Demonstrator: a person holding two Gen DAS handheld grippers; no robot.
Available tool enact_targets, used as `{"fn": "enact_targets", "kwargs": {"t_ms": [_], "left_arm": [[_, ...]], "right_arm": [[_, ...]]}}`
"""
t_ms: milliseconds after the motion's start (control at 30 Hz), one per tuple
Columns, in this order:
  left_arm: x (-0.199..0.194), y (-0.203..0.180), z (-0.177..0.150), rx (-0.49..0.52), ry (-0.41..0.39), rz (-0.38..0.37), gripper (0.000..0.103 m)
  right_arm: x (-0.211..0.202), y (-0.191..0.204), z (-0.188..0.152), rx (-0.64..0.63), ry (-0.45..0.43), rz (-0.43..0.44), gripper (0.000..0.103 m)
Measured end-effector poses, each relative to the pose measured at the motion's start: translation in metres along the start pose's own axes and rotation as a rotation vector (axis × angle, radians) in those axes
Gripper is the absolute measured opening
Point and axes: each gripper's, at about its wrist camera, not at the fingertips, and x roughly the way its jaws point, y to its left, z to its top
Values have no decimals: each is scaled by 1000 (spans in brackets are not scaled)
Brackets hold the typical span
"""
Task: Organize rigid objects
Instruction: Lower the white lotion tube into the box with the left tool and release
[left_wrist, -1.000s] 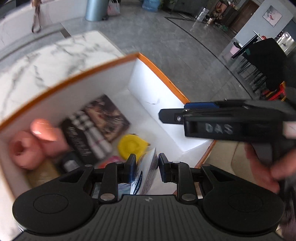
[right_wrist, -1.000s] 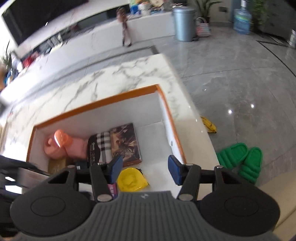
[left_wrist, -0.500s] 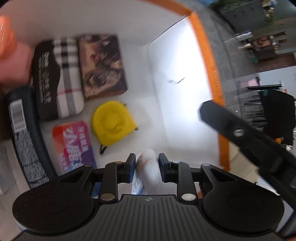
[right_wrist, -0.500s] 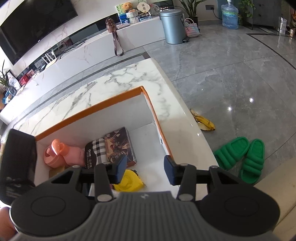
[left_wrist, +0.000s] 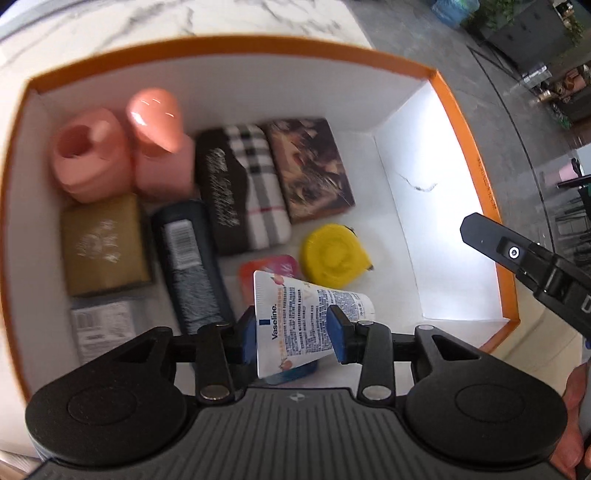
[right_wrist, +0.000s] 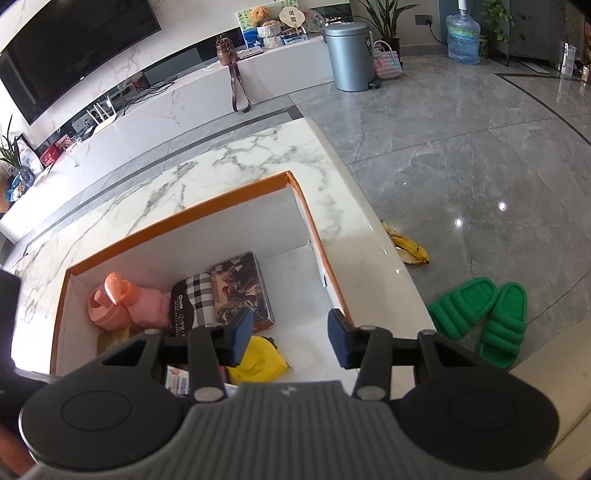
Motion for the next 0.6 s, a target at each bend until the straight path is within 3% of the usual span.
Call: {"fn": "enact_targets", "kwargs": {"t_ms": [100, 333, 600], "left_arm": [[-2, 8, 2, -4, 6, -22, 29], [15, -1, 6, -41, 37, -99, 29], [31, -21, 0, 1, 91, -69, 43]], "right_arm": [[0, 3, 0, -4, -2, 4, 47], [-1, 9, -2, -19, 7, 1, 47], [-8, 9, -2, -17, 8, -23, 47]]}}
